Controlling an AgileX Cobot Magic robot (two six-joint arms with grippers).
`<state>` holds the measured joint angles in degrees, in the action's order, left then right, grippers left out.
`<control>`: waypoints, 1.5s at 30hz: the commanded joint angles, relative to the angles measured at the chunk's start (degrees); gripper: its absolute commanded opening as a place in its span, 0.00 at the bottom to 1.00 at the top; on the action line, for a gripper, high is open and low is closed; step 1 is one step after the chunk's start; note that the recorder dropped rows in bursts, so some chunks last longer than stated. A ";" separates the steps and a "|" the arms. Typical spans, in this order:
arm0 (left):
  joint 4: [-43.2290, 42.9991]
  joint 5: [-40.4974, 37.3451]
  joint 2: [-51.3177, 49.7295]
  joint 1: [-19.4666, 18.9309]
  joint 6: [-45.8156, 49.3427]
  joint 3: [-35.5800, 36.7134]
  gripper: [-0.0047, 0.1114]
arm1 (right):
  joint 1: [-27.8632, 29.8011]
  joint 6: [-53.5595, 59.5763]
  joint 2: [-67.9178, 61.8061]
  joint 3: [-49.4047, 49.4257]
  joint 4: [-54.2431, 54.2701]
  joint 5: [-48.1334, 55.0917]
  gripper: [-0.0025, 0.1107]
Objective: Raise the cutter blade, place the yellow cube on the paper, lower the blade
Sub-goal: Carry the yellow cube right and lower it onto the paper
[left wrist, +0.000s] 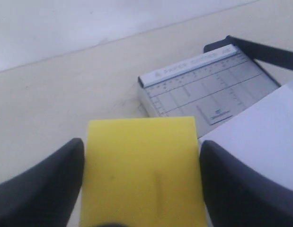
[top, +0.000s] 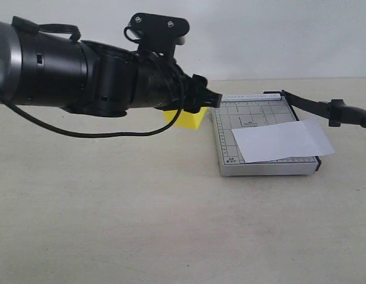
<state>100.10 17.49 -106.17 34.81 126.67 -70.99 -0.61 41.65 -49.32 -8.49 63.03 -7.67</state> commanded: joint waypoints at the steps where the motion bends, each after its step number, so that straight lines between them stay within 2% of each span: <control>1: -0.15 0.76 -1.73 2.33 0.76 -3.72 0.08 | 0.03 0.23 0.05 0.31 -0.38 -0.30 0.02; 11: -0.15 0.76 -7.36 6.43 1.87 -12.00 0.08 | 0.03 0.23 0.05 0.31 -0.38 -0.30 0.02; 22: -0.15 -2.26 -13.20 6.81 1.50 -18.35 0.08 | 0.03 0.23 0.05 0.31 -0.38 -0.30 0.02; 33: -0.15 -0.60 -20.25 9.17 1.97 -25.79 0.08 | 0.03 0.23 0.05 0.31 -0.38 -0.30 0.02; 45: -0.15 2.15 -22.23 9.06 4.75 -26.30 0.08 | 0.03 0.23 0.05 0.31 -0.38 -0.30 0.02</control>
<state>100.10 19.18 -128.01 43.87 130.80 -96.89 -0.61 41.65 -49.32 -8.49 63.03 -7.67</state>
